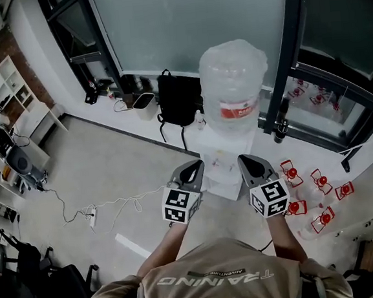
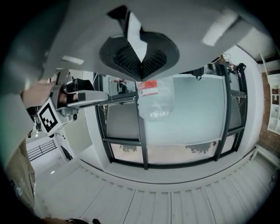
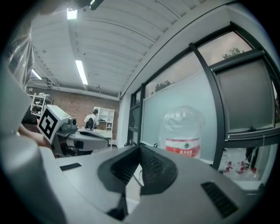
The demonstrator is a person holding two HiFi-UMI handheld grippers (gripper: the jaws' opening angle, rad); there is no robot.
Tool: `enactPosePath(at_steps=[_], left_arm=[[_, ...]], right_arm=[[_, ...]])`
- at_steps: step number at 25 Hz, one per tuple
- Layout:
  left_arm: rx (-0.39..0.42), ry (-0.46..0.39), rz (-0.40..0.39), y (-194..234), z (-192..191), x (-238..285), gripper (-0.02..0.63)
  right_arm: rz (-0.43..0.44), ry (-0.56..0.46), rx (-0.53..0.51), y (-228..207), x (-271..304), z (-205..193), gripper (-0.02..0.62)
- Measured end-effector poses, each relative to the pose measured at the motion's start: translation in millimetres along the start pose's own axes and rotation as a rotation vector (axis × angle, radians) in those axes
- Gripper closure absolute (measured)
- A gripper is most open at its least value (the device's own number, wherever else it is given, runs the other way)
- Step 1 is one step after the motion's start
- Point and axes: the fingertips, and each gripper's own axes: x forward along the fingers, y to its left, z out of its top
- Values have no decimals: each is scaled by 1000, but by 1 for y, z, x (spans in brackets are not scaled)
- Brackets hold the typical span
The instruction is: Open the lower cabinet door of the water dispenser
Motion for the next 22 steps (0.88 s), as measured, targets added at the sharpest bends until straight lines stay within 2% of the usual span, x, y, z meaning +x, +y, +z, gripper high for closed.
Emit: enactPosePath(at_steps=[9, 14, 22], left_arm=[[-25, -19, 33, 18, 0, -6, 598], [-2, 0, 31, 24, -1, -2, 598], [-7, -6, 41, 29, -5, 2, 597]], right_arm=[[-11, -14, -8, -4, 5, 2, 588], [-35, -45, 10, -12, 5, 9, 587], [-57, -34, 34, -20, 0, -5, 587]])
